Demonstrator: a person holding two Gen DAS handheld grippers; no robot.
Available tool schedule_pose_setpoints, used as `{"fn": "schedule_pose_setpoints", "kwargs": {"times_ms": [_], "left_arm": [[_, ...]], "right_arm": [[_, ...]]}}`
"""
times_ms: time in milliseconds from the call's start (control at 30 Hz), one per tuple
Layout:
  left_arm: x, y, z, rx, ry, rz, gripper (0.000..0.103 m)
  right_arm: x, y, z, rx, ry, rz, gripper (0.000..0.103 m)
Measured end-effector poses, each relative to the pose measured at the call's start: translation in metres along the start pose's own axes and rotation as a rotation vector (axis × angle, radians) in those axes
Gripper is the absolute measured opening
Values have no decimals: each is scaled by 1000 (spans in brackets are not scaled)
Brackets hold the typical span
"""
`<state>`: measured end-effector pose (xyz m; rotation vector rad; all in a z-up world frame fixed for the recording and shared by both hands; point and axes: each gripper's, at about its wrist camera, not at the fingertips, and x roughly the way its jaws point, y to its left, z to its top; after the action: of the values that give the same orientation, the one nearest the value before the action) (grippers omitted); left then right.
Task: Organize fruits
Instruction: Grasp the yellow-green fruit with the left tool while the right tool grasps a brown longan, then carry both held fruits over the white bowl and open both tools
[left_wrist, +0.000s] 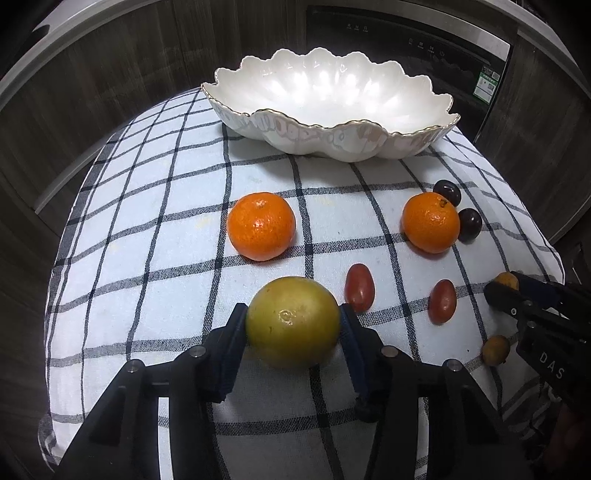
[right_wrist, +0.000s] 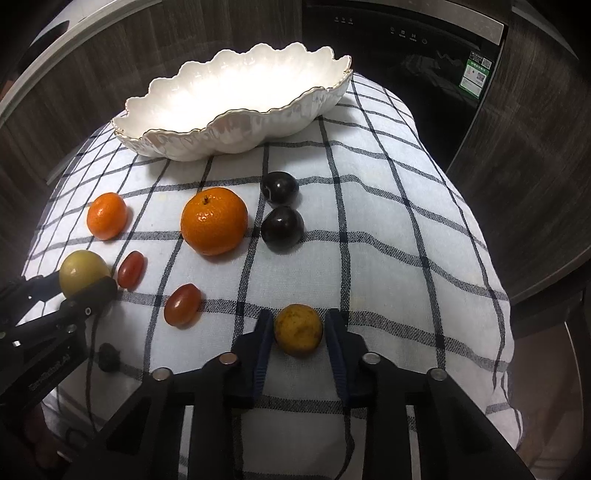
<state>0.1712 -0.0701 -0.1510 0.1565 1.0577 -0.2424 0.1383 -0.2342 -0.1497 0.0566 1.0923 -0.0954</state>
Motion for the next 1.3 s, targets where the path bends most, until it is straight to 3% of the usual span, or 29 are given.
{"fn": "schedule_pose_setpoints", "kwargs": {"times_ms": [800, 1300], "left_arm": [[-38, 1, 9, 2, -79, 26, 48], [-61, 10, 33, -3, -139, 38, 48]], "right_arm": [[-26, 4, 8, -17, -66, 27, 27], [-52, 10, 39, -44, -164, 26, 27]]}}
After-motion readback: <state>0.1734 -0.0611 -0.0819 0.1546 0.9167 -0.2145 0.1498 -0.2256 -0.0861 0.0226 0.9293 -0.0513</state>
